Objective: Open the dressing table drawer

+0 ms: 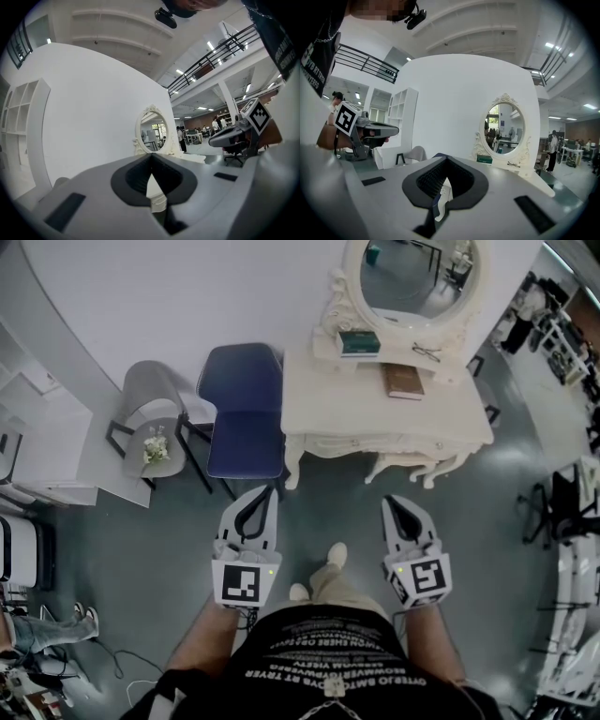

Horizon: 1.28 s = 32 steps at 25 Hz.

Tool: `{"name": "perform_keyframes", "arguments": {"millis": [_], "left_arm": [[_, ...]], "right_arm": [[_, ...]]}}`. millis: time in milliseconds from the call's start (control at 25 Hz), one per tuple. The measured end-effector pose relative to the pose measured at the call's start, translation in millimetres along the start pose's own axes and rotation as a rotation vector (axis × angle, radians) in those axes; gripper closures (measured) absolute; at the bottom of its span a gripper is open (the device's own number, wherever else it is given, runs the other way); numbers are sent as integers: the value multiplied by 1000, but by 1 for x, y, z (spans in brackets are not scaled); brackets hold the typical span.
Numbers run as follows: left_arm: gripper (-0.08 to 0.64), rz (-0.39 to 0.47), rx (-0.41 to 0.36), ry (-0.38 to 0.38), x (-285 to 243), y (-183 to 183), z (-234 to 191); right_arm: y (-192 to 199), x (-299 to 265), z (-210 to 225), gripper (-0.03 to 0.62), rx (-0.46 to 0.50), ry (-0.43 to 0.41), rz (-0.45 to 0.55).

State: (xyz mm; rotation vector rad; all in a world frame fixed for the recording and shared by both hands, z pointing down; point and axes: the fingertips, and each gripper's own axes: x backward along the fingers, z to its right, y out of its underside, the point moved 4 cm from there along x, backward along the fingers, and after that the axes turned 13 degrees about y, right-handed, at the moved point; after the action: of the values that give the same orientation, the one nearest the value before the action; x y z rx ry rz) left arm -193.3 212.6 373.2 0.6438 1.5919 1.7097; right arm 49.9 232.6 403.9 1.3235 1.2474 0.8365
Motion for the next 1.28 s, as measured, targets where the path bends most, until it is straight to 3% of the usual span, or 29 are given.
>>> {"name": "perform_keyframes", "arguments": {"millis": [1280], "left_arm": [[557,-46,44,35,-110,14,-23]], "right_arm": [[10,-88,60,591,6,-24,-50]]}}
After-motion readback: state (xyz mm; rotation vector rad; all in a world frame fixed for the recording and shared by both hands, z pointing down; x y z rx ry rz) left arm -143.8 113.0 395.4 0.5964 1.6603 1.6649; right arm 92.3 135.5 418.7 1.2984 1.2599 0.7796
